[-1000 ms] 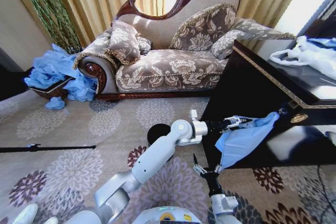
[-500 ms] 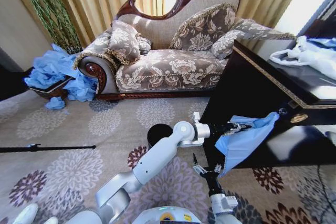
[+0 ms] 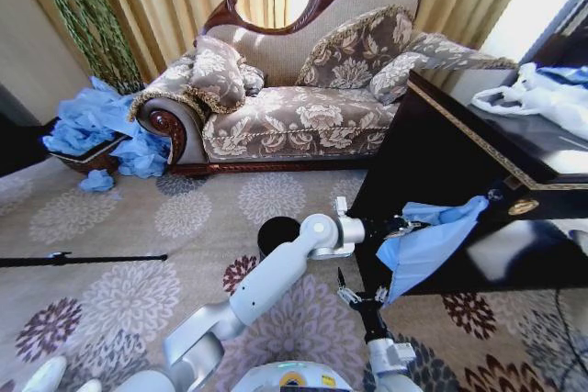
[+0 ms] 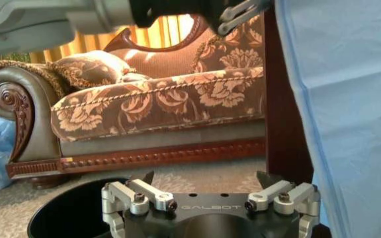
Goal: Place a garbage bag over the trash bin.
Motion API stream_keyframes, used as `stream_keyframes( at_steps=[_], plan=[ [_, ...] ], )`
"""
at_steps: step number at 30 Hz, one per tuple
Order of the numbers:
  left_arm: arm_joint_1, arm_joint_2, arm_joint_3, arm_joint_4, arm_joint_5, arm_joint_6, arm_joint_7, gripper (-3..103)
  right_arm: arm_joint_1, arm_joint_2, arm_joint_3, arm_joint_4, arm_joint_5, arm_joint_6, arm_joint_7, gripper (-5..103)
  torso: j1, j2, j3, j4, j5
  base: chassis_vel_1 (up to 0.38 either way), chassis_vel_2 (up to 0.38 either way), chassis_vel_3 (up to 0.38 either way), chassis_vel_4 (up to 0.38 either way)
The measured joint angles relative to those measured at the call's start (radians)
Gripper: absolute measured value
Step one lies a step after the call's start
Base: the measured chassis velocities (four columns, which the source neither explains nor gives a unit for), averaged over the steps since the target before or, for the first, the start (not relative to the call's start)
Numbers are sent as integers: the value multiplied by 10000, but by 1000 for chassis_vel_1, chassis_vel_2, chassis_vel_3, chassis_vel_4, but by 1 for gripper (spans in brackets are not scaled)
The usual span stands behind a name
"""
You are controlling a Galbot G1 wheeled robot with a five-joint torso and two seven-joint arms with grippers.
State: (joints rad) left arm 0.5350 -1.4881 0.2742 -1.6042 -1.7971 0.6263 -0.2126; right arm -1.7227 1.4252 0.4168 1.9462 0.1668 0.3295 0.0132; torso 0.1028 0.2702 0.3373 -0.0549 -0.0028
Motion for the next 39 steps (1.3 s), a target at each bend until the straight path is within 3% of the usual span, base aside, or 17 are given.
stream_keyframes(
  at_steps=[8,22,39],
  plan=[
    [217,529,-326,-191,26,23,-320,0,-72,1,23,-1,7,66,0,100,0,0,0,0,0,0,0,0,0],
    [1300,1891,-746,-1510,-145,77,-1066,0,-75,-36,-39,31,133,210,-104,100,0,0,0,0,1,0,0,0,0],
    [2494,3546,-2025,-2543,-91,249,-1050,0,-95,18,-159,58,156,292,-223,100,0,0,-1,-1,-1,0,0,0,0]
  ],
)
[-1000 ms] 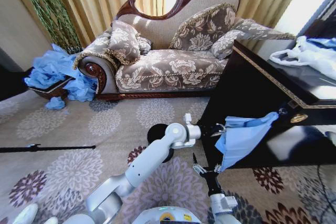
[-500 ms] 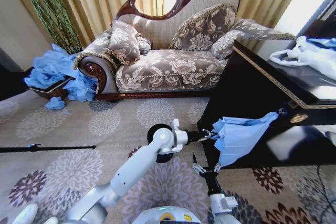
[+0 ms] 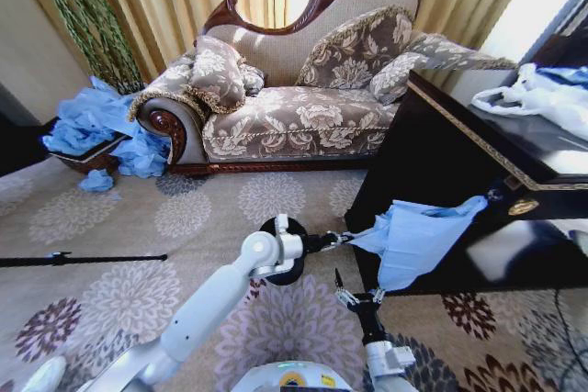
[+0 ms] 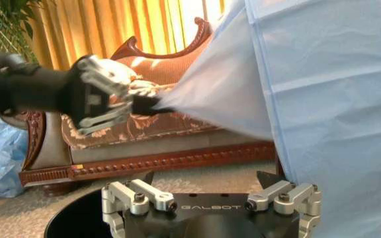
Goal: Place a garbage bag over the trash bin.
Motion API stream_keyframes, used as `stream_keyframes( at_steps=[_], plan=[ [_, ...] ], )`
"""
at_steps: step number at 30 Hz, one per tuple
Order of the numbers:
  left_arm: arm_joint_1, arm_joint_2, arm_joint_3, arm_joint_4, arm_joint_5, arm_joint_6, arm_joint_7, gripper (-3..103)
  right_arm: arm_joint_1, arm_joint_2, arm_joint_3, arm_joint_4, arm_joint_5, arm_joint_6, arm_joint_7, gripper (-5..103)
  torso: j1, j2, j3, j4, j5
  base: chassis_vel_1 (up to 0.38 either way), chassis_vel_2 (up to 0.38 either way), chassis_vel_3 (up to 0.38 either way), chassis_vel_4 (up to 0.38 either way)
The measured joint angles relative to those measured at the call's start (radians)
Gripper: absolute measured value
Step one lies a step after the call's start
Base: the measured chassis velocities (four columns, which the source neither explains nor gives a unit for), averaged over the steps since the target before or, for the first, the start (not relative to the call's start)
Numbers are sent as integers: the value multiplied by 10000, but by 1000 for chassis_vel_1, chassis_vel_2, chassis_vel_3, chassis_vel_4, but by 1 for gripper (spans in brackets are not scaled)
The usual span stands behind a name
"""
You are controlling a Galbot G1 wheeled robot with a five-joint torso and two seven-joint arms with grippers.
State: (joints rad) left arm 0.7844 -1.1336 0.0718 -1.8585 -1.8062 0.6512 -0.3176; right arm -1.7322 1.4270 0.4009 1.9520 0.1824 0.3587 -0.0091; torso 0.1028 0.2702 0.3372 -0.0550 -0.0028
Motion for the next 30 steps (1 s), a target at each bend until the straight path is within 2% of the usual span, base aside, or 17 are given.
stream_keyframes(
  at_steps=[8,13,20,30],
  plan=[
    [762,1025,-849,-403,158,101,294,0,-29,31,-56,85,-1,27,-39,100,0,0,0,-1,0,0,0,0,0],
    [1475,1624,-1332,-626,623,135,874,0,-89,64,-113,164,-16,33,-106,100,0,0,0,1,0,0,0,0,0],
    [1713,1899,-1704,-556,963,80,1330,0,-294,193,-153,166,-11,138,-336,100,0,0,1,0,0,0,0,0,0],
    [1632,2217,-1846,-265,1171,-21,1614,0,-699,428,-391,-85,-40,509,-789,100,0,0,1,0,1,0,0,0,0]
  ],
)
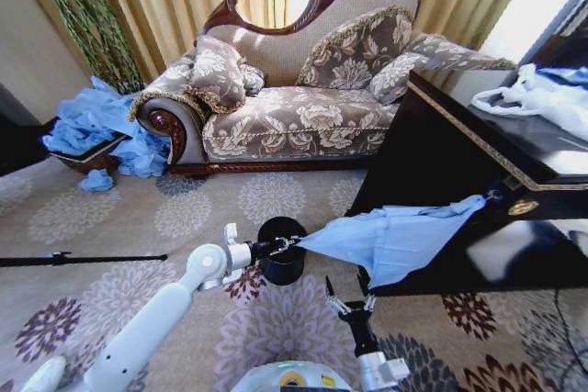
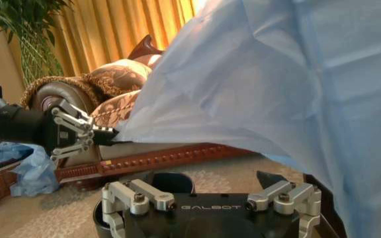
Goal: Place a garbage bag over the trash bin.
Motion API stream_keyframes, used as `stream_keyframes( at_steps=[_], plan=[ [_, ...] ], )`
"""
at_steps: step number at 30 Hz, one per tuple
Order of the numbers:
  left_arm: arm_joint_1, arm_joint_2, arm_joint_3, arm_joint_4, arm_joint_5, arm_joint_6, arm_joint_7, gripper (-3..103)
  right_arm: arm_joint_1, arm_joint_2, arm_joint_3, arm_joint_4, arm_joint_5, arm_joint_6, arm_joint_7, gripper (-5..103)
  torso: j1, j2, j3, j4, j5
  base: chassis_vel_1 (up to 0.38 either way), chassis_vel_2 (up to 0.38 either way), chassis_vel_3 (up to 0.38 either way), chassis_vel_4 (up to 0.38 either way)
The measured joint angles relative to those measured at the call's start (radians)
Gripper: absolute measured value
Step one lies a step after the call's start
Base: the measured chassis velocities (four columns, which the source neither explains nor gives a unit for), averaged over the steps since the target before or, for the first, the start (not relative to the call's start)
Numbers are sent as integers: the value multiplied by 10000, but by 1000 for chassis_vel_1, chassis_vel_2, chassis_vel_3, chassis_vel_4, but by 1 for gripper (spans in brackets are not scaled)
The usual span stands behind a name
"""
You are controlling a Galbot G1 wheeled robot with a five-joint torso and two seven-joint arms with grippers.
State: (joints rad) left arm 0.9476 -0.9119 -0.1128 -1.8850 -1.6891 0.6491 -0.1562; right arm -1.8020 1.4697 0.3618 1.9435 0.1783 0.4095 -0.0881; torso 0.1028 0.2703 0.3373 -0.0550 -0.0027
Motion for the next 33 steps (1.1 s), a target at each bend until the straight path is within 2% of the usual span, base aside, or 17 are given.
stream_keyframes(
  at_steps=[18,33],
  plan=[
    [143,647,-205,546,709,-32,777,0,56,-6,-1,-5,26,22,-7,100,0,0,0,1,-1,0,0,0,0],
    [60,1270,-842,-218,787,-516,1200,0,-478,-220,-241,816,-9,297,-239,100,0,0,0,0,-1,0,0,0,0]
  ],
)
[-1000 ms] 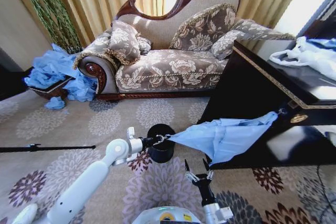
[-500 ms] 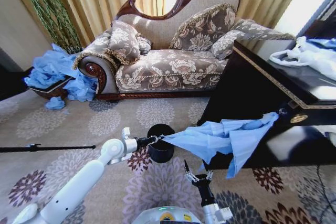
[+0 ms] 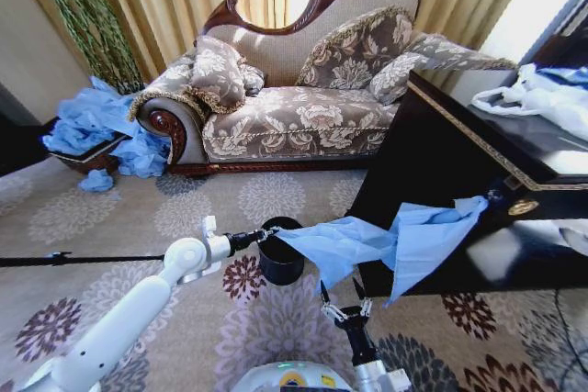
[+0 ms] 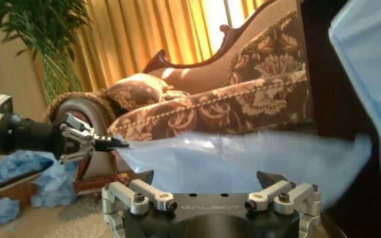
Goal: Place a garbage bag over the trash bin.
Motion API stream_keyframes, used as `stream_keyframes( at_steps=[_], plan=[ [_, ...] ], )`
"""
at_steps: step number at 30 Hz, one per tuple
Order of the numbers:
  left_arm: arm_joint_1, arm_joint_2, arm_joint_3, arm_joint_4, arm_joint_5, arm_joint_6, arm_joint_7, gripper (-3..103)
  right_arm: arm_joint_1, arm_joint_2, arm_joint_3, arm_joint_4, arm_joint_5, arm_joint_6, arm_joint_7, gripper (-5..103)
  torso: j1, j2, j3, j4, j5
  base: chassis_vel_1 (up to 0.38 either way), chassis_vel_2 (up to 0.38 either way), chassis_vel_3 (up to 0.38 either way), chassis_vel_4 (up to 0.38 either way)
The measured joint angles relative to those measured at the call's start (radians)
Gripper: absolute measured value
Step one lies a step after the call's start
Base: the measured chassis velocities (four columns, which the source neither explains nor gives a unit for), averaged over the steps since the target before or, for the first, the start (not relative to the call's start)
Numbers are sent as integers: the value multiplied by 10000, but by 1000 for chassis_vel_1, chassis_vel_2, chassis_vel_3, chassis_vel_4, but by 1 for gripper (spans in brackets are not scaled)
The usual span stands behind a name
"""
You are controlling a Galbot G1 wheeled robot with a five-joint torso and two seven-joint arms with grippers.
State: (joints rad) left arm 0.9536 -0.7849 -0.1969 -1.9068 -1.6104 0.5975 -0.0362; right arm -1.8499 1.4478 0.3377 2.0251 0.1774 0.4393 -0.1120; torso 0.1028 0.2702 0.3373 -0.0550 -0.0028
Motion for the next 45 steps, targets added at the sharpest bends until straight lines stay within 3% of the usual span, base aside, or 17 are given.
stream_keyframes(
  at_steps=[4,7,9,13,17,20,22,23,25,26,29,32,34,41,45],
  plan=[
    [92,216,-98,-338,264,-61,269,0,-45,-245,79,477,200,-99,47,100,0,0,0,0,2,0,0,0,0],
    [278,481,-107,-709,1071,-228,844,0,212,-788,221,1098,673,-605,417,100,0,0,0,1,2,0,0,0,0],
    [292,507,-101,-749,1147,-246,899,0,265,-874,226,1180,769,-717,475,100,0,0,0,3,2,0,0,0,0],
    [331,590,-46,-1093,1301,-302,1031,0,937,-1636,168,1659,1618,-1625,940,100,0,0,0,2,3,0,0,0,0],
    [350,593,-9,-1266,1303,-321,1031,0,1326,-2107,103,1787,2339,-2179,1211,93,1,0,0,2,4,0,0,0,0],
    [381,539,39,-1464,1304,-396,975,0,1535,-2598,155,2030,3791,-3056,1442,85,0,0,0,3,4,0,0,0,0],
    [366,502,68,-1489,1304,-419,936,0,1518,-2680,161,2091,4210,-3321,1505,82,0,0,1,2,3,0,0,0,0],
    [328,453,111,-1533,1296,-437,873,0,1461,-2795,137,2273,5147,-4006,1681,78,0,0,0,0,3,0,0,0,0],
    [282,421,147,-1599,1280,-445,828,0,1446,-2875,35,2477,6326,-4694,2003,70,0,0,0,-1,2,0,0,0,0],
    [282,421,147,-1599,1280,-445,828,0,1446,-2875,35,2477,6326,-4694,2003,70,0,0,0,-1,2,0,0,0,0],
    [222,341,183,-1711,1241,-447,772,0,1732,-2891,-196,2692,8230,-5731,2779,57,0,0,0,0,2,0,0,0,0],
    [230,274,188,-1782,1232,-457,738,0,1996,-2871,-286,2454,8394,-5820,2862,49,0,-1,0,1,2,0,0,0,0],
    [249,259,188,-1829,1222,-465,719,0,2102,-2866,-303,2343,8453,-5843,2887,49,0,-1,0,1,3,0,0,0,0],
    [118,76,285,-2026,1052,-536,453,0,2326,-2730,-674,2387,8982,-6053,3268,25,0,0,-1,0,2,0,0,0,0],
    [1,-14,352,-2056,928,-549,331,0,2388,-2644,-969,2442,9010,-6102,3346,18,0,0,-1,0,1,0,0,0,0]
  ],
)
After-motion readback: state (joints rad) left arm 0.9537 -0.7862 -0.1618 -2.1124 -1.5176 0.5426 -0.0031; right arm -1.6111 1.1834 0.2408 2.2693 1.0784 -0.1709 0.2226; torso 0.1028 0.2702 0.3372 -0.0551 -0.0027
